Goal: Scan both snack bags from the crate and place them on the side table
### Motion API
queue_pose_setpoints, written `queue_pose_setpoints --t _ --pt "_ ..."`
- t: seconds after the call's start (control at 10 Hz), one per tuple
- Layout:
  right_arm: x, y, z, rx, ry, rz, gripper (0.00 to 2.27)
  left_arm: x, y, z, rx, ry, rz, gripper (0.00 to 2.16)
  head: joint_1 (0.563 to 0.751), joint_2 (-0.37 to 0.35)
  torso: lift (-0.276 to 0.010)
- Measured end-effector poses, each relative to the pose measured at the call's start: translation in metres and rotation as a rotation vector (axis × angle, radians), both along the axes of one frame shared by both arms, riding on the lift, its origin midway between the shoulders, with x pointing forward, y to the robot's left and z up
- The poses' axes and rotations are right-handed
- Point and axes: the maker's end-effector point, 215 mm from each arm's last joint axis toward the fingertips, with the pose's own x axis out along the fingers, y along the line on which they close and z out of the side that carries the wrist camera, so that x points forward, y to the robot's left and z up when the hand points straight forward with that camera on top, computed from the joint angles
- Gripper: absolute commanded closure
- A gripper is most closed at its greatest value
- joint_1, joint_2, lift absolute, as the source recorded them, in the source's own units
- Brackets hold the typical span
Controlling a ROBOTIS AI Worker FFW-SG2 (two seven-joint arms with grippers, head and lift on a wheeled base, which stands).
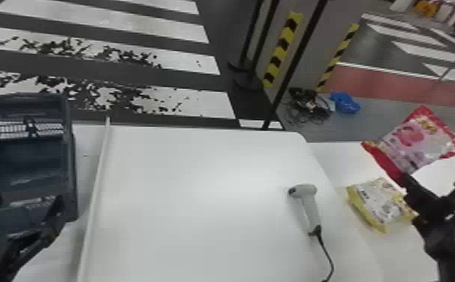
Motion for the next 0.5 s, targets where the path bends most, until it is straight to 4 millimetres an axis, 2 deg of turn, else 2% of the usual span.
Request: queue_pose_setpoints --t 0.1,0.2,0.3,0.4,0.5 --pt "-0.004 -0.010 -0.004 -0.007 0.002 -0.028 2.24 0.000 0.000 0.001 0.000 -0.005 -0.002 0.09 0.695 -0.350 -0.095" --pt "-0.008 -0.018 -0.008 -0.010 0.006 -0.051 1.99 0.000 0.000 0.003 -0.001 -0.010 -0.004 0.09 0.695 -0.350 -0.095" --pt "-0.009 -0.022 -0.010 -0.009 0.010 -0.062 1.53 0.000 0.000 0.006 -0.005 -0.019 -0.008 0.09 0.695 -0.350 -0.095" --pt "-0.009 -0.024 -0.014 -0.002 0.017 -0.070 0.65 -0.001 0.000 0.011 -0.011 -0.038 -0.012 0.09 0.695 -0.350 -0.095" --pt "-0.010 -0.025 -0.020 0.003 0.032 -0.080 0.01 -0.002 0.000 0.016 -0.018 -0.056 -0.015 0.09 0.695 -0.350 -0.095"
